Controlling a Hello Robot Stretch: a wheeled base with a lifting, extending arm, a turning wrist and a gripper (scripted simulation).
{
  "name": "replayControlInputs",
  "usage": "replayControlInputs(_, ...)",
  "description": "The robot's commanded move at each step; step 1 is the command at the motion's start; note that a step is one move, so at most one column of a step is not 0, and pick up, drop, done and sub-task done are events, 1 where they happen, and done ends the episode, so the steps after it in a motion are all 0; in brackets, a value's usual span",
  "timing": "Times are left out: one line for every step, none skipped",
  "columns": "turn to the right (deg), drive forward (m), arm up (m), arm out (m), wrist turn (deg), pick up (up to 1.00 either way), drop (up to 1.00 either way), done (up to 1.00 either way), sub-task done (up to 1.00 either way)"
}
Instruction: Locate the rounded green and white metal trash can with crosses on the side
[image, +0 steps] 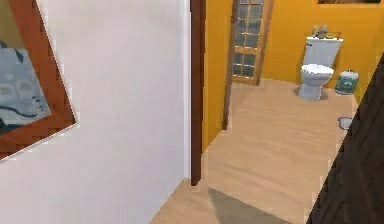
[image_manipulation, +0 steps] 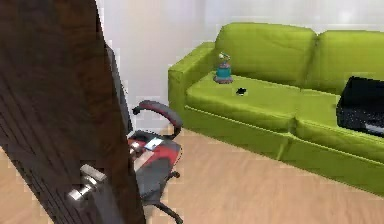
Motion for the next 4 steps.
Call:
replayControlInputs(-21.0,0.00,0.00,0.00,0.0,0.00,0.00,0.00,0.00)
replayControlInputs(0.0,0.10,0.00,0.00,0.0,0.00,0.00,0.00,0.00)
replayControlInputs(42.0,0.00,0.00,0.00,0.0,0.00,0.00,0.00,0.00)
replayControlInputs(0.0,0.45,0.00,0.00,0.0,0.00,0.00,0.00,0.00)
